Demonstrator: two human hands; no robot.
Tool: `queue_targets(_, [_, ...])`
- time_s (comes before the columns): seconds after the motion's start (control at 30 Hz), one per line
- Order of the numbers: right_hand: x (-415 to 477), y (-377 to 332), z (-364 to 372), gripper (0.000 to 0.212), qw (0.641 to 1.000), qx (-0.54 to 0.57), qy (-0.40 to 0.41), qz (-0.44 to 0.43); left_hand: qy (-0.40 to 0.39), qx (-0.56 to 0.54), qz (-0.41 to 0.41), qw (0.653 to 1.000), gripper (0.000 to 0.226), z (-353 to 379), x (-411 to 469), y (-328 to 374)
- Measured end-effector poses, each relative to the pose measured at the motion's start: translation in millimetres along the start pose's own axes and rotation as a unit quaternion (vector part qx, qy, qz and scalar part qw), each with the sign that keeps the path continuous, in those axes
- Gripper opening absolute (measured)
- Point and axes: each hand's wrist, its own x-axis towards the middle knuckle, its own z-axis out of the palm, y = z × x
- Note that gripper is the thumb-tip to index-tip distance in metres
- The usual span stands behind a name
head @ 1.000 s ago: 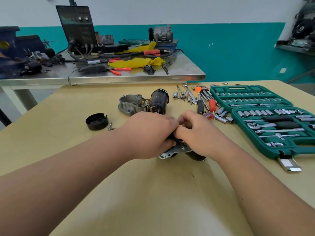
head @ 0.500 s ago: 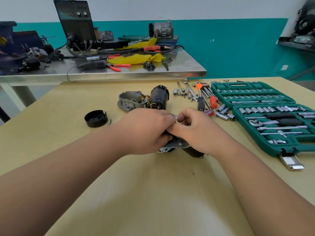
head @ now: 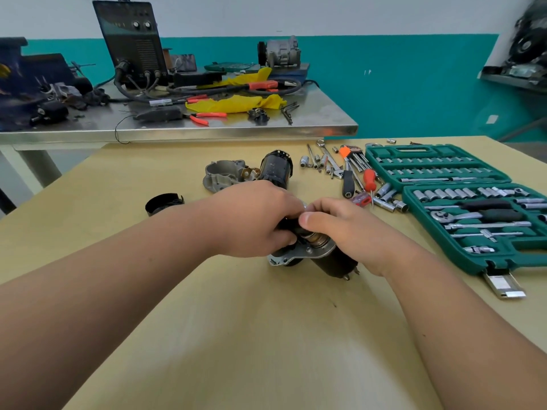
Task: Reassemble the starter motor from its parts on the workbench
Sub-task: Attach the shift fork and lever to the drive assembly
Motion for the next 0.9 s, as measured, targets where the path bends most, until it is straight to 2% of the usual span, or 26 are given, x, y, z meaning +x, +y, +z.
queue_targets(0.1, [-0.4, 0.5, 0.8, 0.040, 1.000, -0.001, 0.012, 0.007, -0.014, -0.002, -0.004, 1.000, 0.010, -2.5, 2.5, -0.4])
queue_targets(0.27, [0.9, 0.2, 4.8, 0.058, 0.999, -0.020, 0.025, 0.008, -0.025, -0.008, -0.012, 1.000, 0.009, -4.0, 5.6, -2.6])
queue_targets(0.47, [0.3, -4.9, 5.6, 0.047, 1.000, -0.026, 0.001, -0.002, -0.030, 0.001, 0.003, 1.000, 0.012, -2.6, 0.9, -0.1])
queue_targets(0.73, [0.8, -4.3, 9.0, 0.046, 0.999, -0.027, 0.012, -0.011, 0.007, 0.029, 0.012, 0.999, 0.013, 6.6, -4.7, 2.4])
queue_targets(0.9, [0.4, -3.3, 11.8, 0.045, 0.999, -0.027, 0.019, -0.014, -0.016, 0.026, 0.001, 1.000, 0.014, 2.5, -3.9, -0.4])
